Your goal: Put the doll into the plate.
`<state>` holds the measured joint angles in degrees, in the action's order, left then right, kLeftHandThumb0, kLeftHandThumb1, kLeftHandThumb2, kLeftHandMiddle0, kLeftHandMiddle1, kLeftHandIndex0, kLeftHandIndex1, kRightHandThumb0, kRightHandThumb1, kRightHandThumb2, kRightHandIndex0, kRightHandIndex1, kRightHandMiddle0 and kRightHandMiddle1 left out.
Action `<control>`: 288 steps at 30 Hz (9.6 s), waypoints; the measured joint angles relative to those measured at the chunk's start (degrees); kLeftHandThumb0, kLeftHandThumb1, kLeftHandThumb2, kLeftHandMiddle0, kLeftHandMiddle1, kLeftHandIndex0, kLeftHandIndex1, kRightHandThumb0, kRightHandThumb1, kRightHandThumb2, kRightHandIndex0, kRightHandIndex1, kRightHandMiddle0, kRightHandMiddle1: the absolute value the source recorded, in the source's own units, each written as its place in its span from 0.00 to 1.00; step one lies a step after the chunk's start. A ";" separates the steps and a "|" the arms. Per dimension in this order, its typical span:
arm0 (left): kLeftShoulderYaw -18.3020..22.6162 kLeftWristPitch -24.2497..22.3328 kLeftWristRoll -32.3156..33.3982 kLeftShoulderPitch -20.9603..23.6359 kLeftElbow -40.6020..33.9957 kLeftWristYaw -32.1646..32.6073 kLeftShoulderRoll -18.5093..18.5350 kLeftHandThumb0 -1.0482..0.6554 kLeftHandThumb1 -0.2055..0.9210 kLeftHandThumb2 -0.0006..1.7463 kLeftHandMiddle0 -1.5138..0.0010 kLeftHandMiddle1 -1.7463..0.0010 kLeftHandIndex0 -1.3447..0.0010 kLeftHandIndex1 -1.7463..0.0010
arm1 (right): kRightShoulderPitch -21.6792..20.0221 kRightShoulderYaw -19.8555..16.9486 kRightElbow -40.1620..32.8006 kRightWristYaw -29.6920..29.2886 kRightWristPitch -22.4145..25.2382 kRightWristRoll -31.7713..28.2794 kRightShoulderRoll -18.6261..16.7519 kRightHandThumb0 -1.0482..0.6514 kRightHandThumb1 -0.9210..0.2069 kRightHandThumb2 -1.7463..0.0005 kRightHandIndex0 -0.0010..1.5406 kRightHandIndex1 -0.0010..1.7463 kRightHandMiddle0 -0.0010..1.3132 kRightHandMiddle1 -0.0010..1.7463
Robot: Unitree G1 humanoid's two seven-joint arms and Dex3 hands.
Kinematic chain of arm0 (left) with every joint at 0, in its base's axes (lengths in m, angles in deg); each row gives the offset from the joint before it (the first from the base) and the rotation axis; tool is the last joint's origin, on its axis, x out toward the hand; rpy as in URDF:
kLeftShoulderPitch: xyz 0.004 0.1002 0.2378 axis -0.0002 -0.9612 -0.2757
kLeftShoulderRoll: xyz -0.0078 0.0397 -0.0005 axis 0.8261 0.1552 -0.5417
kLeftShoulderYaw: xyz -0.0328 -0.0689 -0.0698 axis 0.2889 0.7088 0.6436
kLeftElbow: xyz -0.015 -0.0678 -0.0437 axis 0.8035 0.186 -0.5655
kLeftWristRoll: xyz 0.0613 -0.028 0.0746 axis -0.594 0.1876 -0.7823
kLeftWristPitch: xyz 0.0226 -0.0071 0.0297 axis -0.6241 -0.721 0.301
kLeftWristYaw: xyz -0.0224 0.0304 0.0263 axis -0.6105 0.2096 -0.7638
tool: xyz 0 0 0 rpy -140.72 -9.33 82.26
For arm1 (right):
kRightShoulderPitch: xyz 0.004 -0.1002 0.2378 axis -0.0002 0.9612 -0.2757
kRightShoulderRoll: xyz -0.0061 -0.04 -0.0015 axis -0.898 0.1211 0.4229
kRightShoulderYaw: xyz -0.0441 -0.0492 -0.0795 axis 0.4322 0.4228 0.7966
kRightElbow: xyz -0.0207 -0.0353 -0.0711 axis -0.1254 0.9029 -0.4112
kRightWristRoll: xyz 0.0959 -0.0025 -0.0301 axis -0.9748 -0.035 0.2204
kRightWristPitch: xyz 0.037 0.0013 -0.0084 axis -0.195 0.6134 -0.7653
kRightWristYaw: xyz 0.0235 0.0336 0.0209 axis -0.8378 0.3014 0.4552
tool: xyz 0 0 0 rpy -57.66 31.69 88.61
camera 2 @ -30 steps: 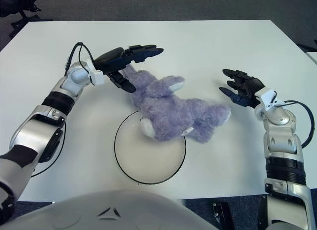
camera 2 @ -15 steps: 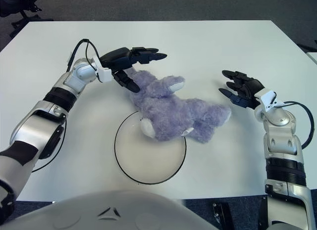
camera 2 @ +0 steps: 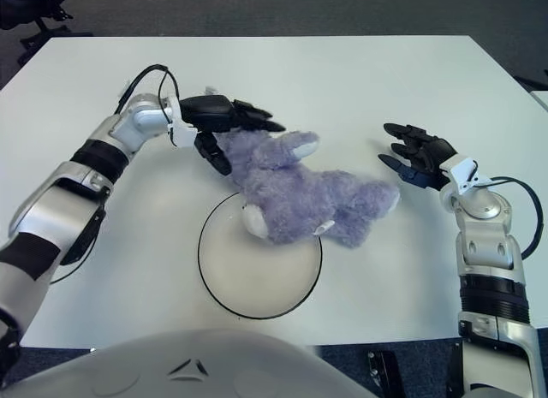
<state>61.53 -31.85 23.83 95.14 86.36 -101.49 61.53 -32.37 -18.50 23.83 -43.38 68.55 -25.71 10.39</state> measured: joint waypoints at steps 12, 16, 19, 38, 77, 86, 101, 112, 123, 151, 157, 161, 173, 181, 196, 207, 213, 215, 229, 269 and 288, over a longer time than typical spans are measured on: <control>2.25 -2.22 10.11 0.43 2.98 -13.32 -2.91 0.11 1.00 0.03 0.69 0.99 0.71 0.98 | 0.16 -0.01 -0.01 0.36 -0.05 -0.06 0.01 0.21 0.00 0.81 0.27 0.00 0.31 0.00; 2.98 -2.50 11.13 0.43 3.15 -15.35 -3.57 0.11 1.00 0.03 0.69 0.99 0.70 0.98 | 0.17 -0.01 -0.01 0.38 -0.08 -0.09 0.01 0.21 0.00 0.81 0.27 0.00 0.31 0.00; 3.36 -2.83 11.48 0.44 3.18 -16.33 -3.80 0.10 1.00 0.02 0.67 0.99 0.70 0.98 | 0.17 0.00 0.00 0.38 -0.15 -0.10 0.01 0.21 0.00 0.81 0.27 0.00 0.31 0.00; 5.13 -5.63 9.85 -1.49 -2.36 -13.00 -3.52 0.27 0.96 0.00 0.52 0.40 0.54 0.40 | 0.14 0.00 1.18 0.54 -1.89 -0.11 0.05 0.21 0.00 0.82 0.27 0.00 0.31 0.00; 13.09 13.22 -28.88 -21.25 -12.70 60.09 -4.79 0.43 1.00 0.08 0.33 0.00 0.40 0.00 | 0.09 -0.02 3.29 0.61 -4.41 -0.20 0.56 0.21 0.00 0.81 0.27 0.00 0.32 0.00; 11.11 12.63 -31.00 -21.42 -12.82 66.08 -4.22 0.43 1.00 0.09 0.32 0.00 0.39 0.00 | 0.09 -0.05 3.69 0.61 -4.91 -0.34 0.56 0.21 0.00 0.81 0.27 0.00 0.32 0.00; 7.79 9.17 -34.91 -21.46 -15.22 73.20 -1.92 0.46 1.00 0.13 0.31 0.00 0.39 0.00 | 0.09 -0.08 4.01 0.59 -5.42 -0.35 0.56 0.21 0.00 0.81 0.28 0.00 0.32 0.00; 6.43 6.75 -35.22 -21.99 -16.98 75.33 -1.43 0.47 1.00 0.14 0.30 0.00 0.39 0.00 | 0.10 -0.09 4.01 0.45 -5.42 -0.36 0.56 0.21 0.00 0.82 0.28 0.00 0.32 0.00; 6.95 10.05 -33.12 -23.36 -16.84 80.30 -1.79 0.49 1.00 0.14 0.29 0.00 0.39 0.00 | 0.09 -0.10 4.12 0.25 -5.47 -0.35 0.55 0.21 0.00 0.81 0.28 0.00 0.33 0.00; 10.95 21.45 -43.18 -24.34 -17.80 106.21 -3.54 0.51 1.00 0.13 0.32 0.00 0.41 0.00 | -0.55 -0.11 6.16 -0.20 -7.22 -0.34 0.56 0.21 0.00 0.81 0.28 0.00 0.33 0.00; 11.39 23.05 -43.08 -25.83 -19.36 106.30 -4.01 0.51 1.00 0.14 0.34 0.00 0.42 0.00 | -0.56 -0.11 6.22 -0.25 -7.22 -0.34 0.56 0.20 0.00 0.81 0.28 0.00 0.32 0.00; 11.68 22.69 -41.16 -27.99 -22.99 104.56 -5.04 0.49 1.00 0.14 0.37 0.00 0.43 0.00 | -0.61 -0.10 6.26 -0.25 -7.22 -0.32 0.56 0.20 0.00 0.81 0.28 0.00 0.32 0.00; 11.79 22.19 -39.45 -34.75 -30.35 97.91 -8.59 0.48 1.00 0.15 0.39 0.00 0.44 0.00 | -0.65 -0.10 6.35 -0.33 -7.18 -0.22 0.59 0.20 0.00 0.81 0.28 0.00 0.32 0.00; 12.95 22.26 -37.43 -34.76 -30.68 95.61 -9.27 0.48 1.00 0.15 0.39 0.00 0.44 0.00 | -0.65 -0.10 6.35 -0.32 -7.18 -0.21 0.59 0.20 0.00 0.81 0.28 0.00 0.32 0.00; 12.39 18.15 -27.41 -27.57 -25.74 77.99 4.67 0.22 0.98 0.02 0.65 0.73 0.56 0.88 | -0.90 -0.06 6.42 -0.25 -7.26 -0.19 0.58 0.20 0.00 0.81 0.28 0.00 0.32 0.00; 8.21 9.12 -3.41 -22.34 -27.27 55.50 13.17 0.21 0.97 0.00 0.70 0.95 0.65 0.98 | -0.91 -0.09 6.81 -0.28 -7.24 -0.01 1.24 0.21 0.00 0.81 0.28 0.00 0.32 0.00; 7.21 0.82 2.62 -21.82 -30.57 42.70 15.25 0.20 0.98 0.00 0.70 0.98 0.67 0.99 | -0.91 -0.04 7.07 -0.28 -7.22 0.00 1.24 0.21 0.00 0.81 0.28 0.00 0.32 0.00; 7.60 -0.22 3.68 -21.81 -31.52 40.61 15.31 0.20 0.98 0.00 0.70 0.98 0.67 0.99 | -0.91 -0.04 7.14 -0.28 -7.20 0.00 1.24 0.21 0.00 0.81 0.28 0.00 0.32 0.00; 9.11 -6.84 -4.05 -15.95 -32.01 34.88 14.54 0.16 1.00 0.01 0.73 1.00 0.68 1.00 | -1.11 0.01 7.18 -0.31 -7.02 0.00 1.26 0.21 0.00 0.81 0.28 0.00 0.32 0.00; 4.42 -28.90 1.08 -12.72 -42.42 4.13 11.19 0.05 1.00 0.03 0.89 0.98 0.88 1.00 | -1.07 0.00 6.22 -0.53 -5.71 -0.01 1.26 0.22 0.00 0.81 0.28 0.00 0.31 0.00; 3.15 -38.84 6.68 -13.22 -47.21 -6.13 9.99 0.05 1.00 0.05 0.84 0.99 0.88 1.00 | 0.22 0.00 3.37 -0.86 -3.25 0.08 1.25 0.22 0.00 0.80 0.28 0.00 0.31 0.00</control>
<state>64.68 -70.70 30.52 81.92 39.15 -107.62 71.51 -32.15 -18.50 27.20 -44.24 65.30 -25.63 11.65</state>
